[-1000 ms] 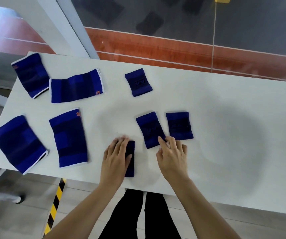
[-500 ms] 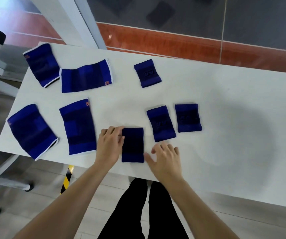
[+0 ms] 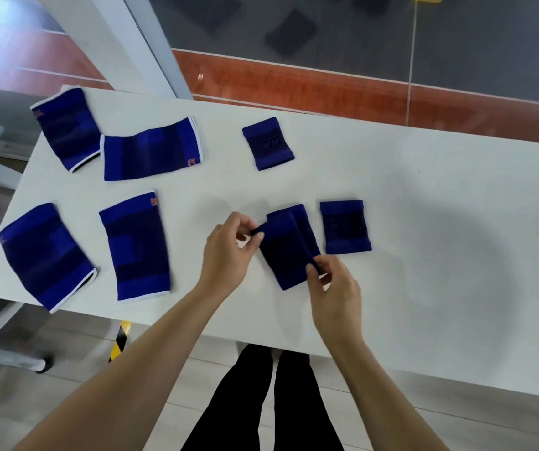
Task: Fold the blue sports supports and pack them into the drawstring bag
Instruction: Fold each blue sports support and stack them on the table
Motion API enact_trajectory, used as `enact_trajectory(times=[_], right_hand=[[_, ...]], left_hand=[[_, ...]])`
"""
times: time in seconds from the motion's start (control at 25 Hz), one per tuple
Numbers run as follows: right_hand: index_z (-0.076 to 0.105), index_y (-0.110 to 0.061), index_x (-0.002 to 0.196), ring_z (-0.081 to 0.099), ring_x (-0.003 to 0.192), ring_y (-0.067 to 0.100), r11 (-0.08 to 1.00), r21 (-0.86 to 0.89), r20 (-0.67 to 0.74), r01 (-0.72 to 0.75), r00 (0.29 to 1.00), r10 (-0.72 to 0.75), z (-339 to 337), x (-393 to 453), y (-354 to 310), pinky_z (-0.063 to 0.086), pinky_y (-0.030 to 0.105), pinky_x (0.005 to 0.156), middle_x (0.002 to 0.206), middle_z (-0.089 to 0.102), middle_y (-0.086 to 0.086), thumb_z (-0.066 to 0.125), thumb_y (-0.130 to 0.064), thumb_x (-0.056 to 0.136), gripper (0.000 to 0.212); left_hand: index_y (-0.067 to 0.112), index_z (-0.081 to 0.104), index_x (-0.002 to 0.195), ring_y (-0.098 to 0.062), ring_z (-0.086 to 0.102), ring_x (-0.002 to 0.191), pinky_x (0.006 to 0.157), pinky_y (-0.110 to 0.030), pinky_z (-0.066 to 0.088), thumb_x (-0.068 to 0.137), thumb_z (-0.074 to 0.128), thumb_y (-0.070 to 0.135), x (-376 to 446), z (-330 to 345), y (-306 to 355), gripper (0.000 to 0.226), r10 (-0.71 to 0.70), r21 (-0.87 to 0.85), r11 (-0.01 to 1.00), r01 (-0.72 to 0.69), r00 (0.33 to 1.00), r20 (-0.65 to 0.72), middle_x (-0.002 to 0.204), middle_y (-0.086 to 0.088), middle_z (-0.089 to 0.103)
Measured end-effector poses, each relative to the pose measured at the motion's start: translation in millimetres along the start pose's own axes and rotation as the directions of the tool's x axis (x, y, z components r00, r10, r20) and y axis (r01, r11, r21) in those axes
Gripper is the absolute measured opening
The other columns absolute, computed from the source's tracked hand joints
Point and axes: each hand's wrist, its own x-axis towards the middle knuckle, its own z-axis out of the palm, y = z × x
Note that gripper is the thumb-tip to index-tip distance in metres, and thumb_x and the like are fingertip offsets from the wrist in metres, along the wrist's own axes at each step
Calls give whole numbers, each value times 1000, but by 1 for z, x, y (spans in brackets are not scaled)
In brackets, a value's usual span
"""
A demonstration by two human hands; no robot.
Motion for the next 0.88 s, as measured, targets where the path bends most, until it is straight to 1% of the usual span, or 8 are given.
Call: enact_trajectory(times=[0.12,0.24,0.32,0.44,0.56,0.72,0.88], right_hand=[[62,-26,109,61,77,8,1000,-18,-45,-1,999,1,-10,23,-2,54,46,83,90,67,-14,60,-30,99,12],[58,-28,112,63,75,13,998,-52,-33,-20,999,19,-6,33,-2,55,46,82,89,67,-13,61,-32,98,15],[58,-27,111,63,75,13,996,-92,-47,-9,999,5,-4,35,-1,55,46,81,88,67,-12,61,-32,97,15],[60,-25,107,63,73,13,993,-121,-60,-10,998,3,-2,35,1,55,46,80,84,66,-12,62,-30,96,12],[60,-22,106,64,73,15,985,-171,-45,-14,999,7,-2,32,2,55,46,80,84,65,-12,63,-28,95,13],[60,-21,105,65,74,15,982,-188,-37,-14,999,8,2,34,5,55,46,80,88,67,-11,65,-30,95,14],[60,-20,101,64,72,15,980,-200,-52,13,998,-24,4,34,5,55,44,75,88,68,-9,65,-32,95,15]], left_hand=[[21,61,99,-16,62,90,78,-34,53,91,71,26,30,16,14,13,40,31,999,-40,999,9,90,14,67],[21,60,98,-16,60,89,74,-28,50,92,71,25,48,27,16,13,64,91,994,-66,998,24,89,13,66],[21,60,97,-15,59,87,73,-27,49,91,71,25,50,33,14,13,78,127,988,-82,996,34,95,11,64],[20,59,98,-13,63,81,71,-27,51,94,69,25,48,38,12,11,49,117,992,-53,998,37,103,10,60],[19,60,98,-13,63,77,69,-28,51,95,66,24,48,42,10,8,34,127,991,-39,998,44,99,10,61],[15,59,96,-15,60,77,70,-30,49,97,63,17,49,47,8,4,61,152,986,-64,998,29,95,6,63],[12,58,97,-18,60,78,73,-37,53,98,60,14,49,49,5,3,76,167,983,-75,997,-4,92,1,65]])
